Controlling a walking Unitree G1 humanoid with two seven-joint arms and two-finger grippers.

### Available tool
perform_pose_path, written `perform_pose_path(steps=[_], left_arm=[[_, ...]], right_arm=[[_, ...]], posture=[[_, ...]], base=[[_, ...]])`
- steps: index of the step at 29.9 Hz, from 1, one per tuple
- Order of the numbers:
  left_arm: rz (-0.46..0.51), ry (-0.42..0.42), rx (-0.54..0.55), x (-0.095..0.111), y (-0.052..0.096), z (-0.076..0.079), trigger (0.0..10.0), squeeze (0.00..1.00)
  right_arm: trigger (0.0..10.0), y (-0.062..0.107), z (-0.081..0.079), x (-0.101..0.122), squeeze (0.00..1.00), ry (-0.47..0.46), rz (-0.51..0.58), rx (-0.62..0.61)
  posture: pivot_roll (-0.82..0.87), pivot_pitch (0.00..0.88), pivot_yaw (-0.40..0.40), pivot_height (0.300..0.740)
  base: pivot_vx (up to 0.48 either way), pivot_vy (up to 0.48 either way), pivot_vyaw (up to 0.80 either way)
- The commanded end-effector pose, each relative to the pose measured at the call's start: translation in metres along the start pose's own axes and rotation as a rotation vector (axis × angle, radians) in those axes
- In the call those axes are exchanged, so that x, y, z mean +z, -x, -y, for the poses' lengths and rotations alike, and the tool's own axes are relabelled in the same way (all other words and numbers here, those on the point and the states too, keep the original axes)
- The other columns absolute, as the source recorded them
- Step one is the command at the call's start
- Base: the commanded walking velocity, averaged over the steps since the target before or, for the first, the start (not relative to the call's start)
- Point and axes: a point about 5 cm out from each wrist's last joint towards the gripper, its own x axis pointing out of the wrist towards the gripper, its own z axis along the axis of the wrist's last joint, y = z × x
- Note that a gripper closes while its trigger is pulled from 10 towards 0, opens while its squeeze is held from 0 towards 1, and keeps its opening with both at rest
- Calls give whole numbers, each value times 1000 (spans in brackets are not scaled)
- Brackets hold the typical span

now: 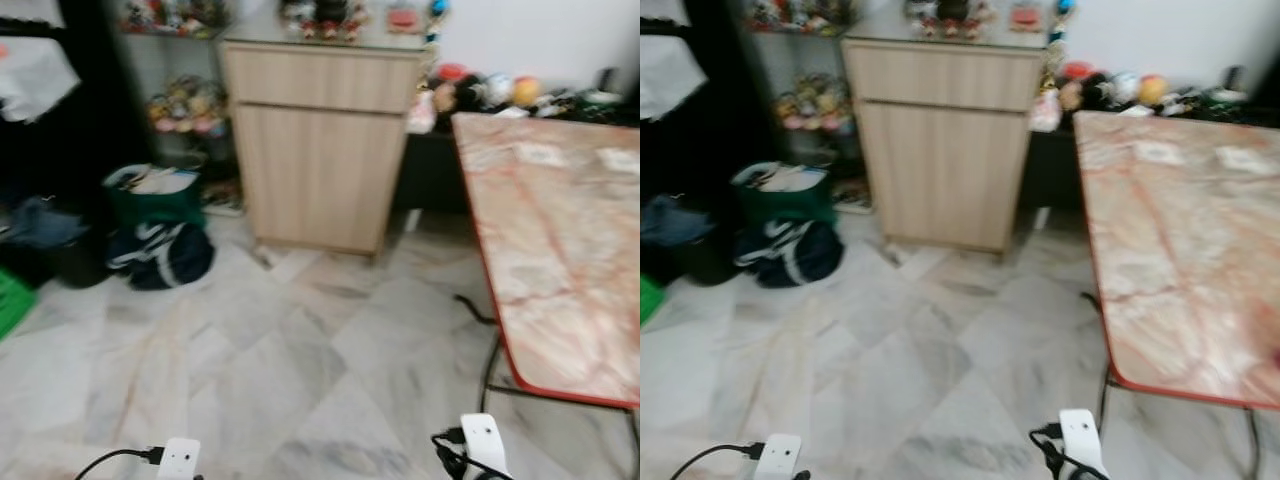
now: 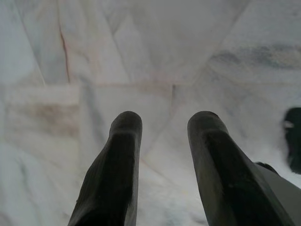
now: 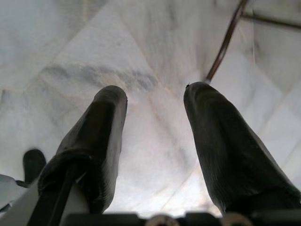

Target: Setting the table

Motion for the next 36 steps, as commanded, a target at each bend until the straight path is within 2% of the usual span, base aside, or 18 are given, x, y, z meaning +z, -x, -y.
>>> perform_pose_path(steps=[1, 11, 13, 16, 20, 36], left_arm=[[-46, 203, -56, 11, -5, -7, 10000, 0], [-38, 196, -60, 12, -6, -7, 10000, 0], [-39, 194, -61, 12, -6, -6, 10000, 0], [-37, 193, -60, 13, -6, -6, 10000, 0], [-31, 153, -68, 14, -6, -5, 10000, 0], [-29, 143, -76, 14, -6, -2, 10000, 0]], right_arm=[[10000, -2, 0, -2, 0, -381, -46, -74], [10000, -2, -1, -2, 0, -373, -43, -74], [10000, -2, 2, -1, 0, -351, -40, -102], [10000, -2, 2, -2, 0, -368, -38, -107], [10000, -2, 3, -2, 0, -372, -35, -116], [10000, -1, 3, -3, 0, -360, -53, -120]], posture=[[13, 26, 23, 740], [18, 25, 24, 740], [15, 25, 25, 740], [12, 28, 24, 740], [10, 30, 22, 740], [8, 29, 19, 740]], base=[[0, 0, -744], [0, 0, -739], [0, 0, 0], [0, 0, 0], [0, 0, 0], [0, -474, -156]])
